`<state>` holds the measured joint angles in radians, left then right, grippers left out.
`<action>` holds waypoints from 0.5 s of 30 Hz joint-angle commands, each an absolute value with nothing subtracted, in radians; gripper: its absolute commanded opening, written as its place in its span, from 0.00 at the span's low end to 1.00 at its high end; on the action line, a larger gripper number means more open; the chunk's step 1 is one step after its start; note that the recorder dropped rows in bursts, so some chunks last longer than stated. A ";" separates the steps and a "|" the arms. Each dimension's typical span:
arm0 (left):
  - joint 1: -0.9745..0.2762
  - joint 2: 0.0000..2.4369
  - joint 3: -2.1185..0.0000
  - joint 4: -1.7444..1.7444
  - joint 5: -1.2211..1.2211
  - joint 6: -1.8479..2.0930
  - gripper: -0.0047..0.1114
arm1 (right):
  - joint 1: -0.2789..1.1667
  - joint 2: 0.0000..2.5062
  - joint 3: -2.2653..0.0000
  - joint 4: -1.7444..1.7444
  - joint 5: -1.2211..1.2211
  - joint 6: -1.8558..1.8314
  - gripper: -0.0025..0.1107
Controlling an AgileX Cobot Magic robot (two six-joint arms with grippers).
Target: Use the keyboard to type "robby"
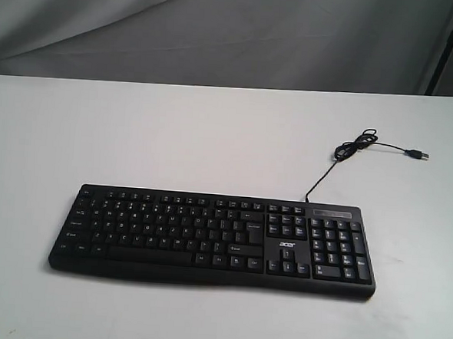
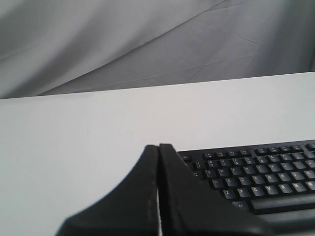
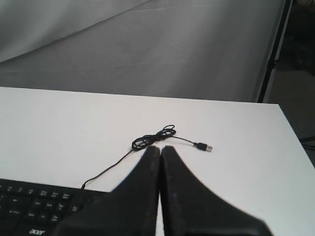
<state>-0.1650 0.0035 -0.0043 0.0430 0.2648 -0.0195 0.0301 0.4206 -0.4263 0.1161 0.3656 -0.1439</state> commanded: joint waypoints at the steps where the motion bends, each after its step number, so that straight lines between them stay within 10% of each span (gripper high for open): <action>1: -0.171 0.000 0.000 0.048 0.258 -0.022 0.04 | 0.044 0.640 -0.565 0.095 0.328 -0.144 0.02; 15: -0.171 0.000 0.000 0.048 0.258 -0.022 0.04 | 0.642 1.601 -1.231 0.494 0.743 -0.475 0.02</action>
